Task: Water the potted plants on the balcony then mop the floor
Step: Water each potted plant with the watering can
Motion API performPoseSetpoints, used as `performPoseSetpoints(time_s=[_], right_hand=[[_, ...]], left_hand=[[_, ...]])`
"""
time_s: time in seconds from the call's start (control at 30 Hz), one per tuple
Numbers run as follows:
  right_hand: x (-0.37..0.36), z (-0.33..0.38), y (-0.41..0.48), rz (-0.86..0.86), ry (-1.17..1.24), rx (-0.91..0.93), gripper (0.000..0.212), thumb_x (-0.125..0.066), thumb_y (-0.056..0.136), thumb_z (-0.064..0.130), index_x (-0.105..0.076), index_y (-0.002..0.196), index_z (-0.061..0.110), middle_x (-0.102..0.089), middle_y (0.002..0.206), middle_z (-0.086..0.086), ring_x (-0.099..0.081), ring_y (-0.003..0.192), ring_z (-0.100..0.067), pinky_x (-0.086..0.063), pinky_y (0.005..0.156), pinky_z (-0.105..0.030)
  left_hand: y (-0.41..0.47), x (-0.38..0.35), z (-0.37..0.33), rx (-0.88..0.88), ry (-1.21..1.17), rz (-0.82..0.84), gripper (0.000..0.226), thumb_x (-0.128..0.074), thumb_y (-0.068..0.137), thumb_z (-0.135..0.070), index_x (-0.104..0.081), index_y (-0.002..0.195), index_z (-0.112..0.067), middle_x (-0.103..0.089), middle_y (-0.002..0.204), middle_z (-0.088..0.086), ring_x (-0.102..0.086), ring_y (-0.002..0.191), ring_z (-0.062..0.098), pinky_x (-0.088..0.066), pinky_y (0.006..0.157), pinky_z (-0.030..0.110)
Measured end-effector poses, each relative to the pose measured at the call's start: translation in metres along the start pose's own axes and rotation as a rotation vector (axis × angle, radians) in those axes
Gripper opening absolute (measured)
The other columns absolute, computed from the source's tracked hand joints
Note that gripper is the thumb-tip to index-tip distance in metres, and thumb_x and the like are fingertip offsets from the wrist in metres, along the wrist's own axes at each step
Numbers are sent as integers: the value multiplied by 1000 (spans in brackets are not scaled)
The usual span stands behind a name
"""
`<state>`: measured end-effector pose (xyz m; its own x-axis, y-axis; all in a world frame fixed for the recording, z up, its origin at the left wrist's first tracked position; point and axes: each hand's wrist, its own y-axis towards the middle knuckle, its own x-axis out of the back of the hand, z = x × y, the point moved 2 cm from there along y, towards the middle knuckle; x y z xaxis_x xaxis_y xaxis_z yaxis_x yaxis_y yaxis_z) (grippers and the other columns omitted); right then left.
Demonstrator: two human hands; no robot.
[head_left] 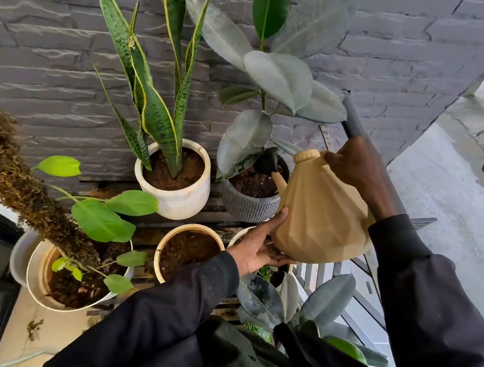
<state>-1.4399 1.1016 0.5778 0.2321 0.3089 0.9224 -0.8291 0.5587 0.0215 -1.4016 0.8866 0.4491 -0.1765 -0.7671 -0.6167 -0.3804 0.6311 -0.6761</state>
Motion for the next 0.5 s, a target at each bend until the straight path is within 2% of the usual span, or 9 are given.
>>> performPoseSetpoints(time_s=[0.13,0.37,0.5], right_hand=[[1,-1,-4,3,-2,18,45,-70,94,48,-67,87,4,-67,82,-14,-64,77,-38,-44,67,-39],[11,12,-2,18,-47,44,40,-72,95,41,-62,85,4,-67,85,-15,-65,82,-39,-48,70,-41],[14,21,0,38,-101,59,40,-71,97,42,-62,92,4,-67,91,-15,-65,87,-39,-51,73,-44]], left_hand=[[0,0,3,-2,0,-17,69,-81,80,-44,-52,136,-15,-55,138,22,-56,121,48,-59,83,64],[-4,-6,2,3,-6,-16,81,-85,71,-47,-49,136,-15,-56,136,22,-56,120,49,-57,89,65],[-3,-6,2,8,-29,0,73,-82,78,-47,-50,135,-13,-56,135,22,-57,120,48,-55,91,67]])
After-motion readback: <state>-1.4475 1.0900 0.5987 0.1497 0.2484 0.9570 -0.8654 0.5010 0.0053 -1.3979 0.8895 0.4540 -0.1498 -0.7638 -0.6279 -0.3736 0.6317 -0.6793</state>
